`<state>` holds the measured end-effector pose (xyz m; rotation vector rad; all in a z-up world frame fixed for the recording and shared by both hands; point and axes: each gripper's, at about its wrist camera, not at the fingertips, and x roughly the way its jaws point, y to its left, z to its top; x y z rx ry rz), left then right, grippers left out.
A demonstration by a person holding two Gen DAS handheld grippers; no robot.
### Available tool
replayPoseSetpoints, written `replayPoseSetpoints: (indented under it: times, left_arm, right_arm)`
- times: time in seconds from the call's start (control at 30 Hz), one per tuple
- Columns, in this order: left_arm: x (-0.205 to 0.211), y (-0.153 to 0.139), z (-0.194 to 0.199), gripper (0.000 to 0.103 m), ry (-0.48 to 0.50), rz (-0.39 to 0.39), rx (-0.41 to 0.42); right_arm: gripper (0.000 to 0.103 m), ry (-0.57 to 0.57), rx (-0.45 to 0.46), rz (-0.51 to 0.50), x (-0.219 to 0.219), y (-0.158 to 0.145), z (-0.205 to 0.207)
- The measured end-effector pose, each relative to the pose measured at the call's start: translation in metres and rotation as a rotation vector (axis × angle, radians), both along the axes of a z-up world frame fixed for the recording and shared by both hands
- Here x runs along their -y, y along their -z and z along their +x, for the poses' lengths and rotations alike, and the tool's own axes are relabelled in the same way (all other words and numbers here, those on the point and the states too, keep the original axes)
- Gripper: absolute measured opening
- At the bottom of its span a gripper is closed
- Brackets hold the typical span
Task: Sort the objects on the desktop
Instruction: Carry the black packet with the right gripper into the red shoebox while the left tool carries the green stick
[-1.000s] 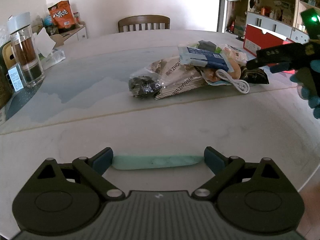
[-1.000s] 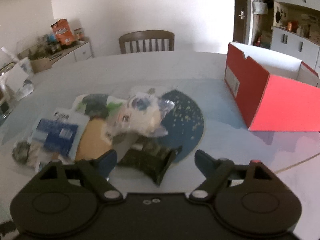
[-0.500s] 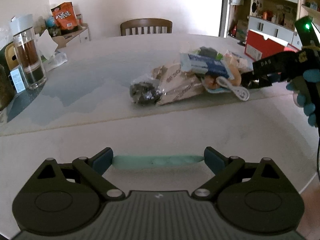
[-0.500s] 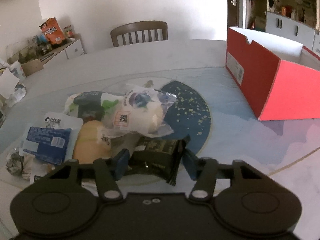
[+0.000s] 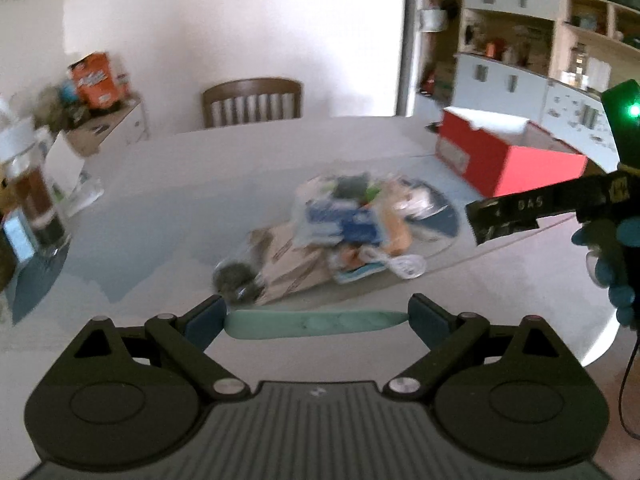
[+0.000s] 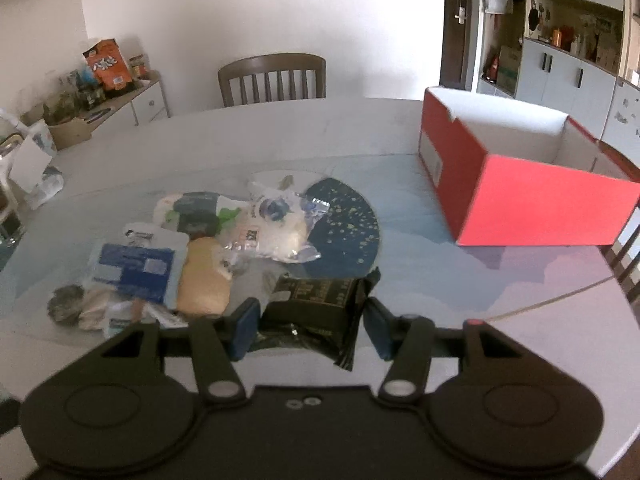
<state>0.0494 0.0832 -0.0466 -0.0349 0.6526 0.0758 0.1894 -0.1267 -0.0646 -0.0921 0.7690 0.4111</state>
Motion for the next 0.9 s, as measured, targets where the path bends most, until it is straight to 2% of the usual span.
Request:
replayPoseSetpoints:
  times: [0.23,0.4,0.53,0.73,0.9]
  left_arm:
    - [0.021,-0.03,0.002,0.098,0.118,0.016,-0.003]
    - [0.03,-0.047,0.001,0.098,0.18,0.001,-0.001]
    - [0.041,-0.06,0.004,0.098,0.212,0.022,0.008]
    - [0.061,-0.069,0.027,0.098,0.209,0.035,0.022]
    - [0.087,-0.072,0.067,0.098,0.163,0.043,0.024]
  right_arm:
    - [0.057,0.009,0.019,-0.006,0.012,-0.034,-0.04]
    - [0.057,0.018,0.017,-0.002,0.021,-0.053,-0.063]
    - [0.057,0.014,0.022,-0.002,0.03,-0.064,-0.073]
    - [0.057,-0.002,0.035,0.019,0.05,-0.073,-0.067]
    - [0.057,-0.03,0.018,0.041,0.074,-0.071,-0.035]
